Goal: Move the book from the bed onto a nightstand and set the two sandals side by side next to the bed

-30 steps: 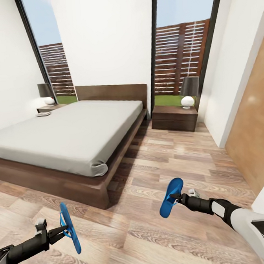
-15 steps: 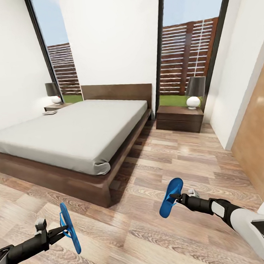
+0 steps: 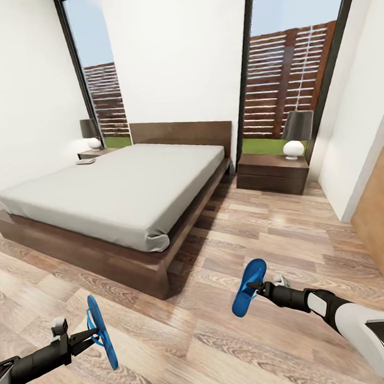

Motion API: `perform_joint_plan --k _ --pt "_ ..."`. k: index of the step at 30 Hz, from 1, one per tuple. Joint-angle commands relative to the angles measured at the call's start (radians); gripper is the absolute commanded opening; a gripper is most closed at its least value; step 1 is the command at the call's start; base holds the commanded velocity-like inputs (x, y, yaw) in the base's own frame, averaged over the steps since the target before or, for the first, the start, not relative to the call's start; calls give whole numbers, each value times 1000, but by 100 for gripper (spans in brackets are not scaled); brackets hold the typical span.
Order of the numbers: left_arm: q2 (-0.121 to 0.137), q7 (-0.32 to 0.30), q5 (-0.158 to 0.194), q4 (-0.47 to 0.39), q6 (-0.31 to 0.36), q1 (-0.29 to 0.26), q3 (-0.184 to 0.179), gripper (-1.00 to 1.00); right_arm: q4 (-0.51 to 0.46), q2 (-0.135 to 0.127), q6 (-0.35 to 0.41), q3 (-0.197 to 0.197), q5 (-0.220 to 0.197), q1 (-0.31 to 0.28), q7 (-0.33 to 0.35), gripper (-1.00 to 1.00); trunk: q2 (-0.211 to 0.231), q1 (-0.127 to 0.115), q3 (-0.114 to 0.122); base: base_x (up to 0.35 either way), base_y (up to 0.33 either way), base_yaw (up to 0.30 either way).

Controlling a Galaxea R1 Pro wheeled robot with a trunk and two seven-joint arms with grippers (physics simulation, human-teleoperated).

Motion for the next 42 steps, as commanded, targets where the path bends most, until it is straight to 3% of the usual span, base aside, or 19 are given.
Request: perform_joint_plan --k 1,32,42 --pt "0 -3 6 1 11 -1 -5 -100 2 0 8 5 -11 -1 4 -100 0 0 -1 0 0 154" --pt "-3 -1 5 1 11 -1 -5 -100 2 -3 9 4 -6 -1 4 -100 0 0 -1 18 -45 133" --pt "-17 0 6 1 11 -1 -5 -100 2 -2 9 4 -6 -1 4 -100 0 0 -1 102 -99 89"
